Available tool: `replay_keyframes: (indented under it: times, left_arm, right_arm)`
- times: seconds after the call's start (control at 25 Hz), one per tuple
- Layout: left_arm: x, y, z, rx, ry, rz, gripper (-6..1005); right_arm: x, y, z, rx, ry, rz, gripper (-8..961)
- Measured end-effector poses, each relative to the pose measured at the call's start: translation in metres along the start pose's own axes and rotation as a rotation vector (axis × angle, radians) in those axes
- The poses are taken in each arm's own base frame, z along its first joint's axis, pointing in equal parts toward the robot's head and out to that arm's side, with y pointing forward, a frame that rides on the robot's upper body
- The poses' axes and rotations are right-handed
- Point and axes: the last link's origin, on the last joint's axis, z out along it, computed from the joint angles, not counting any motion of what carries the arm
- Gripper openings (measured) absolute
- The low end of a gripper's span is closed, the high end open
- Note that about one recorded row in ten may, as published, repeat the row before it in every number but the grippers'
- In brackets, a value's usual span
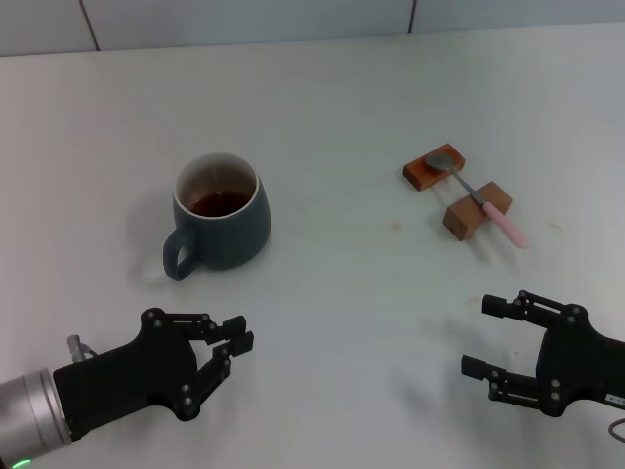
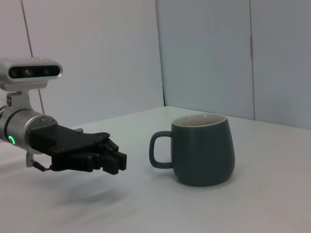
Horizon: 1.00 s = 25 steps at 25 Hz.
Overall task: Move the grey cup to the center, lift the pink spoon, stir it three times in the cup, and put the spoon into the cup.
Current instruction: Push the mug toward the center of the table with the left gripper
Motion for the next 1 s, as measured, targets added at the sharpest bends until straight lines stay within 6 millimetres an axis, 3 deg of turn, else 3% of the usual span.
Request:
replay_keyframes:
  times: [0.24,0.4,0.52,0.68,0.72,0.84,1.0]
  left_arm:
    - [0.002,0.000,0.002,0.002,0.015,0.002,147]
    - [0.017,-0.007,0.001,0.053,0.122,0.002,62]
    - [0.033,-0.019,-0.004,0.160,0.247,0.006,-2]
    - [0.046,-0.049,-0.019,0.405,0.350,0.035,-2]
    - [0.047,-0.063,-0.024,0.506,0.339,0.089,-2]
    - [0.045,-0.072,-0.025,0.564,0.287,0.165,-2]
    - [0.030,-0.085,-0.022,0.643,0.094,0.344,-2]
  right_arm:
    - [0.000,0.000,0.000,0.003,-0.002,0.001,763]
    - [0.000,0.000,0.000,0.004,-0.002,0.002,762]
    - [0.000,0.000,0.000,0.004,-0.004,0.002,762]
    - [-0.001,-0.001,0.001,0.003,-0.004,0.000,762]
    - [-0.001,-0.002,0.001,0.003,-0.005,-0.002,762]
    - [-0.002,-0.002,0.002,0.003,-0.005,-0.003,762]
    - [-0.002,-0.002,0.002,0.002,-0.008,-0.003,762]
